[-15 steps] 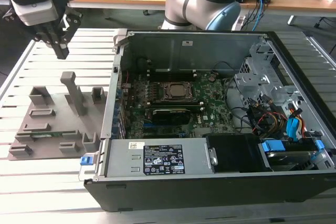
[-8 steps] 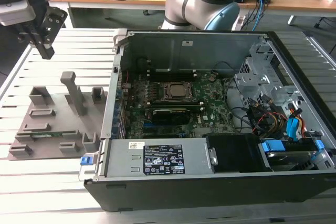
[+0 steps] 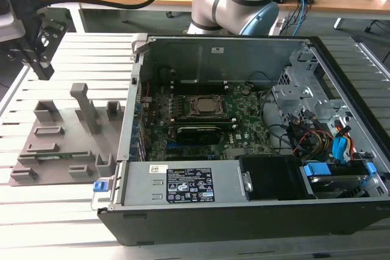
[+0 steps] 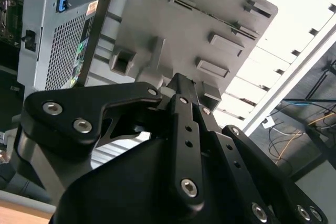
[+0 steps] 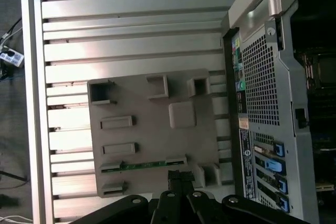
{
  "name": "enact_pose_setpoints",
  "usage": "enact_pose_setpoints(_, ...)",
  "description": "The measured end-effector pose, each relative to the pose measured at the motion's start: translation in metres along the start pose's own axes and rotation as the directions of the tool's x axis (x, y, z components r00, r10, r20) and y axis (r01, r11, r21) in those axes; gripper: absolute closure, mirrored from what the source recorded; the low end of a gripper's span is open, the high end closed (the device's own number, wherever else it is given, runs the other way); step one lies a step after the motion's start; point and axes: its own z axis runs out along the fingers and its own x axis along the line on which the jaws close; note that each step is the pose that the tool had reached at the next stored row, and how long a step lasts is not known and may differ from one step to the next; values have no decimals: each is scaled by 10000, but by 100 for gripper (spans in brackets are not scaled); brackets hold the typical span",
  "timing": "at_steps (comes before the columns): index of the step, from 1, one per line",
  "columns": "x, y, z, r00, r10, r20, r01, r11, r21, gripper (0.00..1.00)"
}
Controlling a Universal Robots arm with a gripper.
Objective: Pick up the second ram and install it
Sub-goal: 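Reach for the second ram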
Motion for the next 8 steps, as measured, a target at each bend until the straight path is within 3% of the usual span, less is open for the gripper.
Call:
enact_pose_setpoints(2, 63, -22, 0, 10000, 1, 1, -1, 10000, -1, 89)
enact_pose_setpoints(8, 69, -22, -1, 10000, 1, 0, -1, 10000, 0, 89)
